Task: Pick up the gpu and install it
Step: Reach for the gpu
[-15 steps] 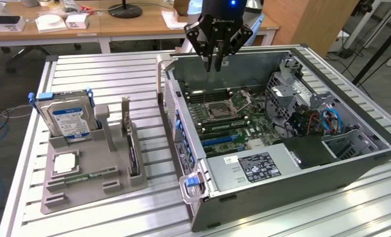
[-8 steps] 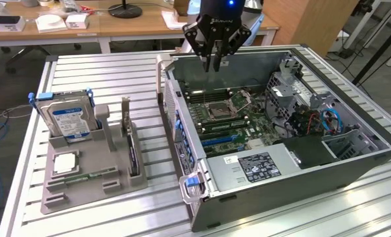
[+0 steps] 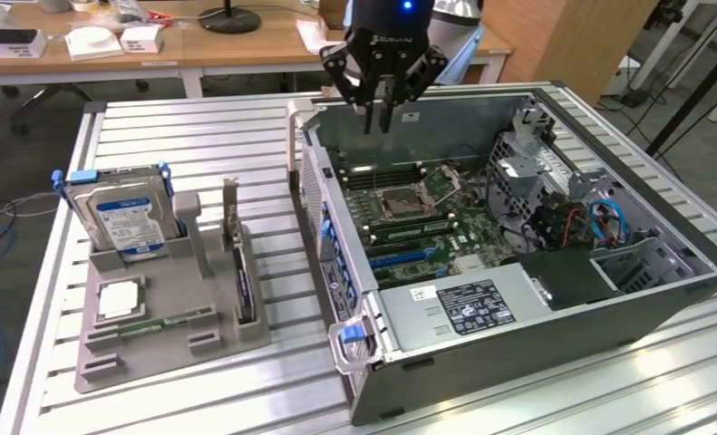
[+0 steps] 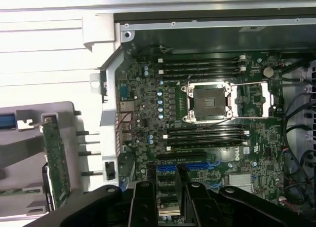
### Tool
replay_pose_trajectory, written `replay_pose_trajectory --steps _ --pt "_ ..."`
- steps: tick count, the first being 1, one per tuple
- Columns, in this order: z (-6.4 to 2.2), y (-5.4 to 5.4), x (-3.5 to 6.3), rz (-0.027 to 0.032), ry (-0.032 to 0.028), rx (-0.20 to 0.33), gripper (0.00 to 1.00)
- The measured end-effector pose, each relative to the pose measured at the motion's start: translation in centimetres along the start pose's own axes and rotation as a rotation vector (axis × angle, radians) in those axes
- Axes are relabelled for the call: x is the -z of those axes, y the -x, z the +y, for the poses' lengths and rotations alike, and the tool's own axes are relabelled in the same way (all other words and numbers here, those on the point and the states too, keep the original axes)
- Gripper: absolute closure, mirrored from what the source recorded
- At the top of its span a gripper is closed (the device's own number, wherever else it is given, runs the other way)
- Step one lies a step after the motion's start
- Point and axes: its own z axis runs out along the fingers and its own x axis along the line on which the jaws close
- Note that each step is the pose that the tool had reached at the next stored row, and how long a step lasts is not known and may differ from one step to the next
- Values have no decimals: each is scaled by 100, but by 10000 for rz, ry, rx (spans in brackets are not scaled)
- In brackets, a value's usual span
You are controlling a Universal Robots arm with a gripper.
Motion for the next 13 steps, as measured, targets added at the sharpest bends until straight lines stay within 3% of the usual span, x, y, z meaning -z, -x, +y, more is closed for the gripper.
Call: replay_pose_trajectory --steps 13 --pt "-16 -213 0 0 0 0 70"
